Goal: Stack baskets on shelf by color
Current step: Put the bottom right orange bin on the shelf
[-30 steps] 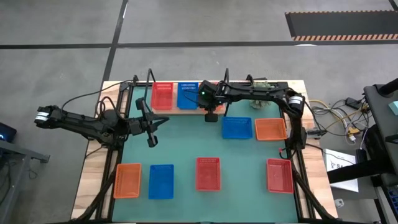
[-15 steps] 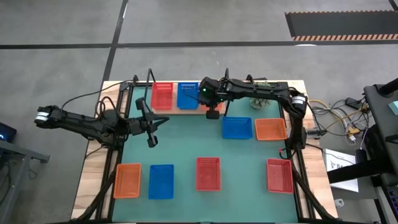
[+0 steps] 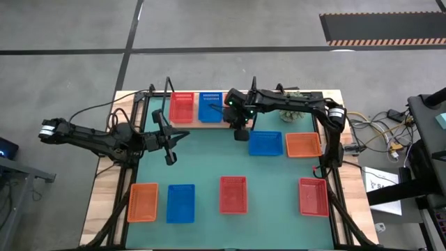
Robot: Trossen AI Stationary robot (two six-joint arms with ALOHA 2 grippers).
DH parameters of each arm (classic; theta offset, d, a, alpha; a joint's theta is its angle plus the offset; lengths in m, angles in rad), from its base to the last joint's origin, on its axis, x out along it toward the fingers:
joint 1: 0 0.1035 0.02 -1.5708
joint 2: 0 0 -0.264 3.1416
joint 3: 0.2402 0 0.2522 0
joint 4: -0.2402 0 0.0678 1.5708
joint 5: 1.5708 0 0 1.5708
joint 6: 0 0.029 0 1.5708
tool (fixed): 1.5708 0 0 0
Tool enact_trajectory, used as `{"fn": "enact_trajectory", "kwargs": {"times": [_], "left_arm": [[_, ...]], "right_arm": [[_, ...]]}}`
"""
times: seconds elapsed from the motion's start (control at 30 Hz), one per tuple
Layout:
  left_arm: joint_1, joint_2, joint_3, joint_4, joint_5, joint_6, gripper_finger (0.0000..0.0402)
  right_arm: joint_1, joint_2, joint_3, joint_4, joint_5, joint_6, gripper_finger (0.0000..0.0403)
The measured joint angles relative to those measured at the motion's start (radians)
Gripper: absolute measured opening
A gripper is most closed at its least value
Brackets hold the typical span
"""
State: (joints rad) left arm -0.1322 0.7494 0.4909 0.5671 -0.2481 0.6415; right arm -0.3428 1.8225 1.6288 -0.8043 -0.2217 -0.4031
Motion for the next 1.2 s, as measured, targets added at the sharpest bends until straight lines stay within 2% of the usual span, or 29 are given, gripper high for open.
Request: {"fn": "enact_trajectory", "kwargs": {"times": [0.2, 0.93, 1.2], "left_arm": [[0.000, 0.000, 0.000, 0.000, 0.000, 0.000, 0.0000], [0.000, 0.000, 0.000, 0.000, 0.000, 0.000, 0.0000], [0.000, 0.000, 0.000, 0.000, 0.000, 0.000, 0.0000]], "right_arm": [[-0.001, 0.000, -0.030, 0.003, 0.116, 0.015, 0.0009], [-0.002, 0.011, -0.030, -0.012, 0.175, 0.038, 0.0009], [-0.003, 0.011, -0.030, -0.016, 0.248, 0.036, 0.0009]]}}
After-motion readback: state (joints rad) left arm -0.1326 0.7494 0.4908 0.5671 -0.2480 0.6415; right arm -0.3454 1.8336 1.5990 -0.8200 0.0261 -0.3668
